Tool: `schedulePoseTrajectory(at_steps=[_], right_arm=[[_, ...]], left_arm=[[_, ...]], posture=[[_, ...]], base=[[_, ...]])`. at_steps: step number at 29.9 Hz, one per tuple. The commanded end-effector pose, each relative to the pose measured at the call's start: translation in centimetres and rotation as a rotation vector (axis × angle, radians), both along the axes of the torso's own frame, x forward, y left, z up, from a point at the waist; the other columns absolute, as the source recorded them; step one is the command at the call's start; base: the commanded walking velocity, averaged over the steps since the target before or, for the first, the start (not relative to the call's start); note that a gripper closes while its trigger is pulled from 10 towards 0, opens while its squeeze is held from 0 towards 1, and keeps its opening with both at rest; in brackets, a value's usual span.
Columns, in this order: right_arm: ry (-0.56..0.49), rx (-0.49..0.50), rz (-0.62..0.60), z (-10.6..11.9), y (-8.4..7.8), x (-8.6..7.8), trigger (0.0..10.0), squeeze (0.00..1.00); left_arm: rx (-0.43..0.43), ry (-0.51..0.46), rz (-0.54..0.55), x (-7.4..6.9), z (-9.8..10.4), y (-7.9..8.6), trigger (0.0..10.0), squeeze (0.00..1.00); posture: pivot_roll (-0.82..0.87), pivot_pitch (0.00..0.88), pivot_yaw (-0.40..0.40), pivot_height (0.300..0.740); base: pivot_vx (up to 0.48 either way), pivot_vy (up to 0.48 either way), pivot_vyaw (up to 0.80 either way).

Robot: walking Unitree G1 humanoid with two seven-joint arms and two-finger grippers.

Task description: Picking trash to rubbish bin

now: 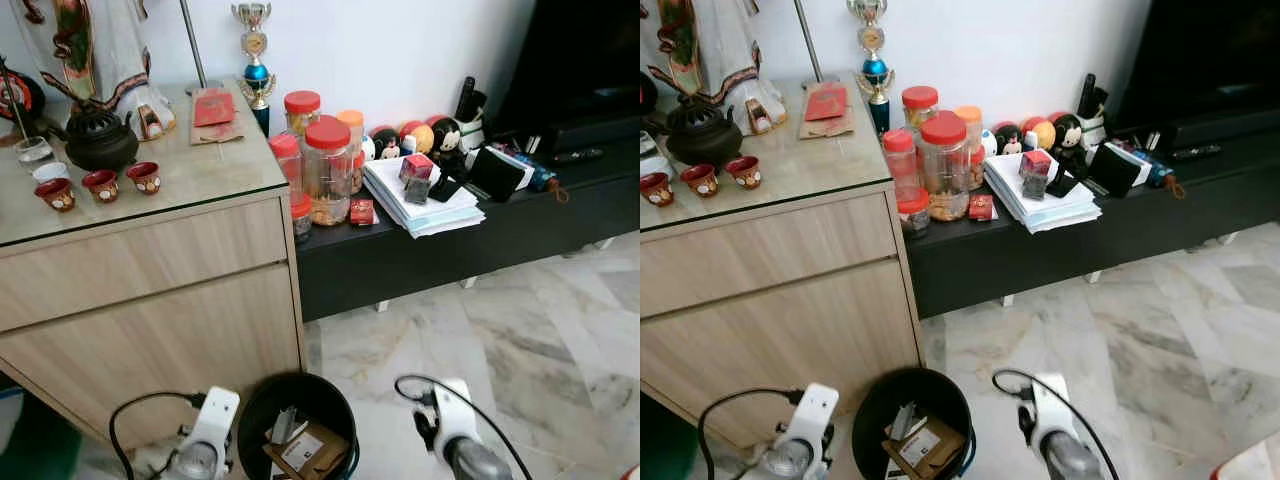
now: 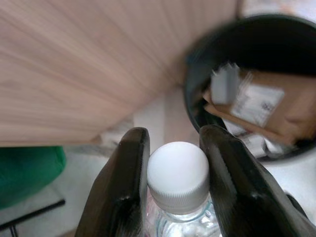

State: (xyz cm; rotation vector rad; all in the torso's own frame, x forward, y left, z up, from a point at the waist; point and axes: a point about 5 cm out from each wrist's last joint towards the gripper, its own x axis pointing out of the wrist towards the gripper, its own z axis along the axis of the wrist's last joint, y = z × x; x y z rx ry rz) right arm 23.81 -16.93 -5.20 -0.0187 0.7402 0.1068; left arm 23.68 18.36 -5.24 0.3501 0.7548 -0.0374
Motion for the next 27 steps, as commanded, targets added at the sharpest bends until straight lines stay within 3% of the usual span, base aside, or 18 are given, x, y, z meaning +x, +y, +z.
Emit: schedulePoseTrajectory(at_steps=[1,2,3,4,9,10,14,22,26,27], right_arm=[[0.007,0.013,0.019,-0.2,0.5,-0.2,10.0,0.00],[-0.010,0.022,0.049,0.2,0.9,0.4,10.0,0.00],[-0.044,0.054,0.118,1.1,1.9,1.6,10.0,0.00],[-0.044,0.054,0.118,1.1,1.9,1.6,10.0,0.00],[-0.101,0.096,0.296,3.0,4.1,3.7,10.0,0.00],[-0.146,0.133,0.342,4.0,5.0,4.6,10.0,0.00],[-0.239,0.174,0.425,6.0,6.6,6.2,10.0,0.00],[-0.345,0.268,0.488,8.5,8.3,7.7,10.0,0.00],[-0.376,0.278,0.508,9.1,8.8,8.0,10.0,0.00],[-0.378,0.281,0.507,9.2,8.8,8.0,10.0,0.00]], left_arm=[[0.015,-0.006,0.013,0.1,0.1,0.5,10.0,0.00],[-0.013,-0.040,0.019,0.9,0.7,0.3,10.0,0.00],[-0.053,-0.111,0.011,2.5,1.9,-0.4,10.0,0.00],[-0.053,-0.111,0.011,2.5,1.9,-0.4,10.0,0.00],[-0.108,-0.292,-0.011,6.0,5.2,-1.5,10.0,0.00],[-0.120,-0.372,-0.027,7.3,6.7,-2.0,10.0,0.00],[-0.132,-0.521,-0.052,9.6,9.9,-2.8,10.0,0.00],[-0.186,-0.635,-0.117,11.2,12.6,-4.2,10.0,0.00],[-0.201,-0.653,-0.131,11.4,13.0,-4.5,10.0,0.00],[-0.202,-0.654,-0.131,11.4,13.0,-4.5,10.0,0.28]], posture=[[0.05,0.052,0.010,0.740],[0.05,0.059,0.007,0.740],[0.05,0.059,0.007,0.740],[0.05,0.059,0.007,0.740],[0.04,0.072,0.001,0.740],[0.03,0.072,-0.001,0.740],[0.03,0.077,-0.006,0.740],[0.03,0.084,-0.006,0.740],[0.03,0.084,-0.006,0.740],[0.03,0.084,-0.006,0.740]], base=[[0.285,0.000,0.00],[0.000,0.000,0.00],[0.000,0.000,0.00],[0.000,0.000,0.00],[0.000,0.000,0.00],[0.000,0.000,0.00],[0.000,0.000,0.00],[0.000,0.000,0.00],[0.000,0.000,0.00],[0.000,0.000,0.00]])
